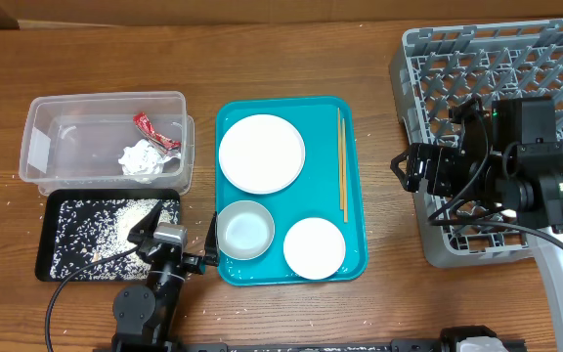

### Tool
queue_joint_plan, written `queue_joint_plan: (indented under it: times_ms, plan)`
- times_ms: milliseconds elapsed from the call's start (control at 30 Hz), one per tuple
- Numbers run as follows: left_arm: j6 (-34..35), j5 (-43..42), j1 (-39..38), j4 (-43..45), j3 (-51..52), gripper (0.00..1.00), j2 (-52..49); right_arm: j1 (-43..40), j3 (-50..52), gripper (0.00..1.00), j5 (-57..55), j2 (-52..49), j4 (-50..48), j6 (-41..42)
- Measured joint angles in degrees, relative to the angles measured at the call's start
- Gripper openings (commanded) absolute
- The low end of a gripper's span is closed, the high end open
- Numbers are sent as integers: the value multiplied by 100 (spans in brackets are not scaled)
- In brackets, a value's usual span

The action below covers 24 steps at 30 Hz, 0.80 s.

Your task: Sort waste into correct bins and load items into the dishwasher

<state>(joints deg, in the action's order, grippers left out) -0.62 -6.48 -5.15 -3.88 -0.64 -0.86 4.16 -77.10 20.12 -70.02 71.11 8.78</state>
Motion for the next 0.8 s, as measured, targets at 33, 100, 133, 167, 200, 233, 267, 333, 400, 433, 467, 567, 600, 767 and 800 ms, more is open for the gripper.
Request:
queue_joint_plan:
  times_ms: [33,100,133,167,200,233,267,333,400,433,467,567,600,767,800]
  plan:
    - [0,0,0,0,0,100,0,0,0,100,2,0,-2,0]
    - [0,0,0,-2,0,100,0,0,0,100,0,0,0,0]
    - [0,0,0,0,0,100,0,2,0,100,0,0,0,0]
    - [0,0,0,0,0,100,0,0,0,100,0,0,0,0]
    - [0,0,0,0,0,100,0,0,0,100,2,0,4,0]
    - [0,0,0,0,0,100,0,0,0,100,9,0,24,2]
    - [0,0,0,-2,0,100,0,2,0,100,46,0,92,20]
    - [0,0,0,0,0,100,0,2,0,100,120,0,186,24]
    - [0,0,0,0,0,100,0,0,0,100,264,0,221,26]
    - [0,0,0,0,0,100,0,2,0,100,330,0,190,42]
    - [0,0,0,0,0,100,0,0,4,100,476,0,-35,144]
    - [0,0,0,2,2,100,0,127,7,99,1064,-20,-588,352]
    - [0,0,0,2,2,100,0,201,7,96,1095,-44,-614,367]
    - [0,0,0,4,2,100,0,1729,7,85,507,-730,-811,837]
    - [0,0,0,4,2,100,0,2046,7,81,232,-942,-859,1008]
